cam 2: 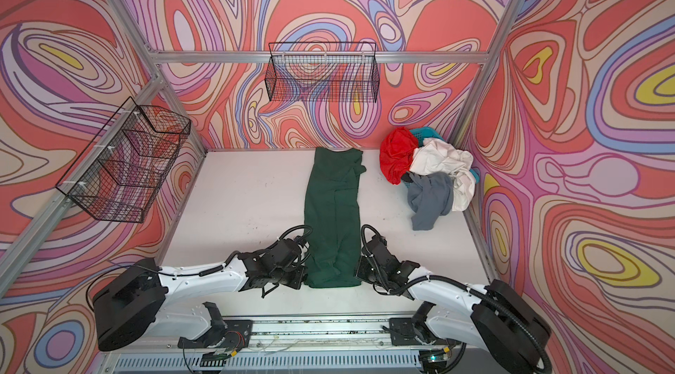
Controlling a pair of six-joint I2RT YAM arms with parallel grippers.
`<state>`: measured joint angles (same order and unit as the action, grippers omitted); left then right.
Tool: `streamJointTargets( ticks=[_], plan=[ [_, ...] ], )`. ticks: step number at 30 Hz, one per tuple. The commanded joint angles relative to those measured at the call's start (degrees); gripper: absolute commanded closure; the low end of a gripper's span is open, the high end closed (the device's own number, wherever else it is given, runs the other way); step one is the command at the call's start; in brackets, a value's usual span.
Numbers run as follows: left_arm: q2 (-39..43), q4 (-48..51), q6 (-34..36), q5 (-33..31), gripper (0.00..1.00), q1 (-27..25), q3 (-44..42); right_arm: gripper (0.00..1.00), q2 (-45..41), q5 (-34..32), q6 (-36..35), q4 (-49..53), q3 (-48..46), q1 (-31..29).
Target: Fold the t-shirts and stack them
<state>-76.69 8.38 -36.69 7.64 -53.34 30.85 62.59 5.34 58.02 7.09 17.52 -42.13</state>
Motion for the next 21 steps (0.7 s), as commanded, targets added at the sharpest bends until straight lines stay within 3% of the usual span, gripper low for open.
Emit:
streamJointTargets(
  ticks=[1,10,21],
  plan=[
    [2.1,0.7,-0.9,-2.1,1.0,-0.4,-2.9,1.0,-2.6,-1.7,1.4,1.5,-2.0,-0.3],
    [4.8,0.9,-0.2,-2.1,1.0,-0.4,-3.4,1.0,-2.0,0.1,1.0,-1.3,-1.0,-0.3],
    [13.7,9.0,-0.7,-7.3,1.0,-0.4,0.7,1.0,-3.6,-1.5,-0.5,5.2,6.3,-1.5]
  ],
)
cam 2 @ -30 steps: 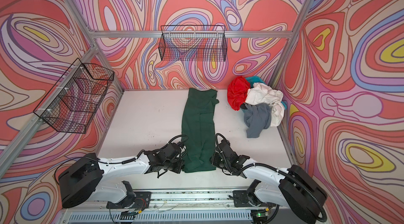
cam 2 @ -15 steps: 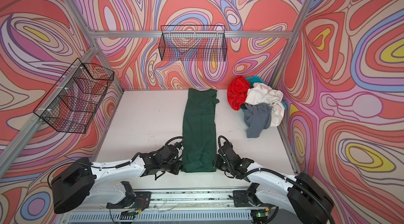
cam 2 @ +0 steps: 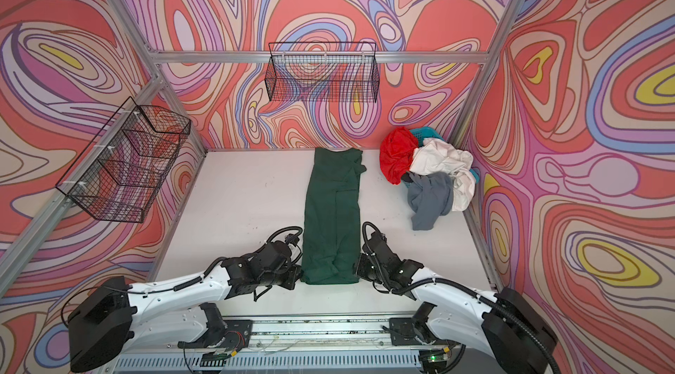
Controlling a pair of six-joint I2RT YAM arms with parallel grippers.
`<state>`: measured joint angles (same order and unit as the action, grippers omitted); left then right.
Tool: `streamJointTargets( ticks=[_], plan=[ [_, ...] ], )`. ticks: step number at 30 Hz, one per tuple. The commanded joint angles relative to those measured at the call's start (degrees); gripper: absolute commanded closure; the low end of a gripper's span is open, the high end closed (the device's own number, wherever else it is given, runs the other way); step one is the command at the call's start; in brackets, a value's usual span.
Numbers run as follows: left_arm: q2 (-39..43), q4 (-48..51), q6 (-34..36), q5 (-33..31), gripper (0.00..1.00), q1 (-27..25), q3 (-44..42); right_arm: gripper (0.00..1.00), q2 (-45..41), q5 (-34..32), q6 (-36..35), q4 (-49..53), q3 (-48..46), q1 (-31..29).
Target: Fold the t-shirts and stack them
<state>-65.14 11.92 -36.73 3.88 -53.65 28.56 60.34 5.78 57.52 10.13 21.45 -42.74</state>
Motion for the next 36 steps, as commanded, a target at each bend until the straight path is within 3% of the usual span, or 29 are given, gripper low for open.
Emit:
streamJointTargets(
  ticks=[1,9,14,26,31,36],
  plan=[
    [3.1,6.4,-0.6,-4.1,1.0,-0.1,3.5,1.0,-2.0,-2.6,0.2,2.8,3.1,-1.4],
    [8.5,9.5,-1.6,-6.3,1.0,-0.1,5.7,1.0,-6.2,-5.0,1.0,7.1,6.8,-2.7],
    [9.7,12.6,-2.2,-10.9,1.0,-0.1,8.6,1.0,-6.0,-5.6,1.1,6.6,8.7,-2.9],
    [2.1,14.8,-2.6,-19.9,1.0,0.4,18.4,1.0,1.5,-7.7,2.5,3.8,14.0,-2.8],
    [-3.5,13.0,-1.1,-16.2,1.0,5.3,22.6,1.0,3.7,-9.5,1.4,5.1,18.0,-0.9],
    [-10.2,11.1,1.5,-12.5,1.0,9.3,27.7,1.0,8.8,-4.7,-0.7,2.8,20.7,5.6]
  ],
)
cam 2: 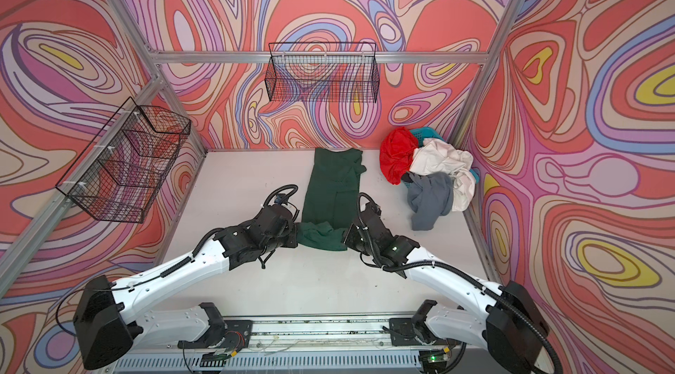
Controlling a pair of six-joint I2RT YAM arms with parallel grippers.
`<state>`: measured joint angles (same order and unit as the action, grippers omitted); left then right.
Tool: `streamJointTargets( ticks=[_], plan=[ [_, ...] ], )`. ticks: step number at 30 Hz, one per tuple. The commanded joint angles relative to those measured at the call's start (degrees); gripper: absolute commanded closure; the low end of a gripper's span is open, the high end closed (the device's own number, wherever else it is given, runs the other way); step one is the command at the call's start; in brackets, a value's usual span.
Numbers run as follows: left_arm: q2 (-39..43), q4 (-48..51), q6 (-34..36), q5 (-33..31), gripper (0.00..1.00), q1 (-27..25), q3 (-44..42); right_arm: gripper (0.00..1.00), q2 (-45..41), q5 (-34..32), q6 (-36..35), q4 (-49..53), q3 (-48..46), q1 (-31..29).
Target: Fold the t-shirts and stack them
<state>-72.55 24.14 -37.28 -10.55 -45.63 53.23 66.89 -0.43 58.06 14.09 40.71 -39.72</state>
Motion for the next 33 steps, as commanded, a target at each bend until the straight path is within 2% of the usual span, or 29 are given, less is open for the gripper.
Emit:
streamJointTargets(
  ticks=[1,15,20,26,33],
  plan=[
    [-4.2,-1.2,2.7,2.3,1.0,1.7,3.9,1.0,3.3,2.0,-1.7,-1.3,2.1,3.6],
    [-24.5,-2.6,7.5,8.0,1.0,10.2,18.8,1.0,21.8,11.2,-8.1,-1.6,14.5,14.3],
    [-31.0,-0.9,9.0,8.9,1.0,12.6,25.8,1.0,27.7,14.2,-9.7,-1.1,19.5,17.1],
    [-38.4,0.2,9.2,13.4,1.0,15.2,33.7,1.0,35.2,17.0,-11.0,0.0,24.8,20.0],
    [-45.0,1.5,9.2,14.5,1.0,17.1,40.3,1.0,40.3,18.6,-11.9,1.1,28.5,22.3]
  ],
)
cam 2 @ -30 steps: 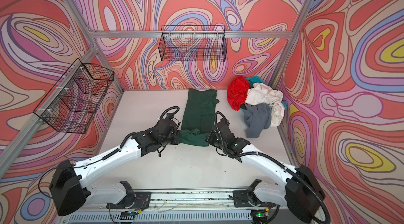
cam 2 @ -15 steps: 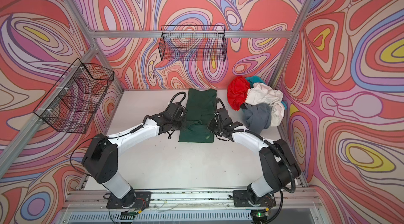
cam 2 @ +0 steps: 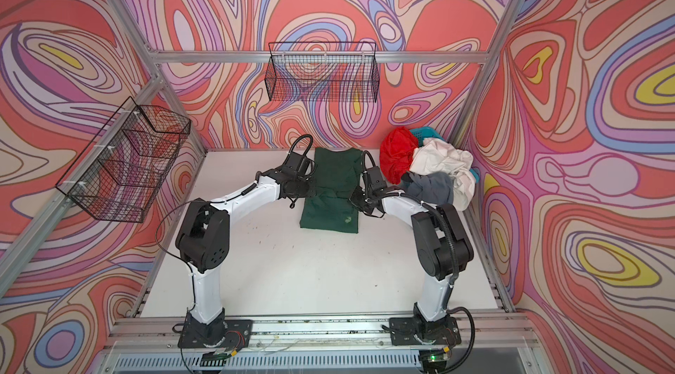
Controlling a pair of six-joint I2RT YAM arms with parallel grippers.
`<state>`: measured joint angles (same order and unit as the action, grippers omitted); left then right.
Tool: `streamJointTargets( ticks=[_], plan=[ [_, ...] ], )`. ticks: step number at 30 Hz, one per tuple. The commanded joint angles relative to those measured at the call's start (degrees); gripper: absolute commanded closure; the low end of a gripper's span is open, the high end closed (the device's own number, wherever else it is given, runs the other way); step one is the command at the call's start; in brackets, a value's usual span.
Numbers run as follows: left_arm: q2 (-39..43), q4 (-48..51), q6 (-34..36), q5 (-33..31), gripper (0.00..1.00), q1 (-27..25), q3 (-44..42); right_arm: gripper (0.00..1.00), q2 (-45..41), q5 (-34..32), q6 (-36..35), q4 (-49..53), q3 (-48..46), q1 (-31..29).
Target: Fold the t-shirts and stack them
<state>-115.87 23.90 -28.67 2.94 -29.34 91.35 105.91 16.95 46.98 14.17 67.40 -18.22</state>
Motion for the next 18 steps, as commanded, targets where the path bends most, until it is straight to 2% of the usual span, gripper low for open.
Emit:
streamJointTargets(
  ticks=[1,3,5,8,9,11,14,17,18],
  plan=[
    [-2.4,1.9,0.6,1.8,1.0,1.0,2.9,0.98,1.7,1.4,-1.0,1.0,2.1,1.1],
    [-3.8,2.0,1.2,3.9,0.98,1.4,4.4,0.83,1.9,1.1,-1.5,1.3,2.4,1.3],
    [-4.2,2.2,3.1,4.7,0.44,1.3,5.5,0.65,1.7,-0.2,-2.4,2.6,3.2,1.4],
    [-1.2,1.2,4.0,-0.8,0.22,1.3,3.5,0.37,0.3,-2.8,-3.5,4.3,3.8,1.4],
    [0.3,0.1,4.5,-2.5,0.16,1.3,2.1,0.33,-0.3,-3.6,-3.7,4.9,3.7,1.4],
    [3.4,-1.3,5.7,-5.5,0.13,1.3,-0.5,0.31,-1.6,-5.7,-4.6,6.2,3.6,1.4],
    [6.5,-0.1,6.9,-7.5,0.14,1.3,-3.0,0.35,-3.7,-7.6,-6.0,7.8,2.6,1.4],
    [9.7,0.4,5.8,-7.2,0.2,1.3,-7.0,0.43,-6.6,-5.7,-6.8,6.8,0.0,1.3],
    [11.3,-0.7,5.4,-5.6,0.25,1.3,-9.5,0.46,-7.3,-4.7,-6.8,6.1,-1.1,0.8]
  ],
)
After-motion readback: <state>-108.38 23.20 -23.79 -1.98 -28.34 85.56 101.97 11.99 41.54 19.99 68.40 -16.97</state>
